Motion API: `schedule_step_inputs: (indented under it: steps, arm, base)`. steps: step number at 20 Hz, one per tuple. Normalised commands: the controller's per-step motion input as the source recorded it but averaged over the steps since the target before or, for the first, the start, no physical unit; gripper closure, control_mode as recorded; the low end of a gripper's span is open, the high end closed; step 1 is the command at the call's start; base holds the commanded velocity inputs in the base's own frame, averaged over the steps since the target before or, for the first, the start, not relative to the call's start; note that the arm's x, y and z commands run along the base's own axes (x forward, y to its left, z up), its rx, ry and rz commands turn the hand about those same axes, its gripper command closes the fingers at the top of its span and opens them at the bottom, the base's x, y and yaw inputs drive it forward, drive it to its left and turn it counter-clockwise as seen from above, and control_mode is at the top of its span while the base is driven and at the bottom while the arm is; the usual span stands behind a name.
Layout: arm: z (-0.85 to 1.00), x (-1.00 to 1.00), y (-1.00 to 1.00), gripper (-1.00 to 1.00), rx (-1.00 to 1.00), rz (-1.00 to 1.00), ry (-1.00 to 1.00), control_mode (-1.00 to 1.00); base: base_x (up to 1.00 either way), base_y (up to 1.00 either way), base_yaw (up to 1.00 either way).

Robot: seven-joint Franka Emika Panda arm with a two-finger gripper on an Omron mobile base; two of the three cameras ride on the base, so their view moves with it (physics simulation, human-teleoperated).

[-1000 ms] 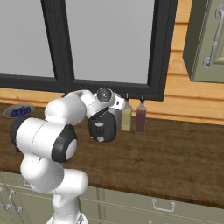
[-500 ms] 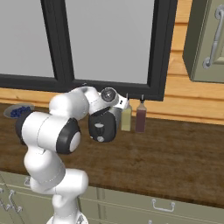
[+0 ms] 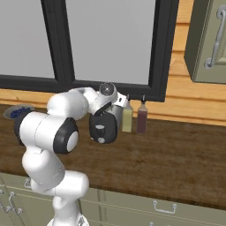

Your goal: Start the toaster. Once the lever pops up, take the bread to the plate on the dining counter.

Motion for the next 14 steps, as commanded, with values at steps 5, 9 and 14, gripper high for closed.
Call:
schedule_step_inputs:
  steps: [5, 9, 14]
  arm:
    - [-0.59, 0.00, 0.28, 1.00, 0.01, 0.00, 0.13, -1.00]
    - [-0.55, 0.00, 0.12, 1.00, 0.00, 0.00, 0.07, -1.00]
    - [-0.28, -0.11, 0.10, 1.00, 0.00, 0.00, 0.00, -1.00]
  base:
    - [0.00, 0.00, 0.00]
    - [0.00, 0.00, 0.00]
    - [0.00, 0.00, 0.00]
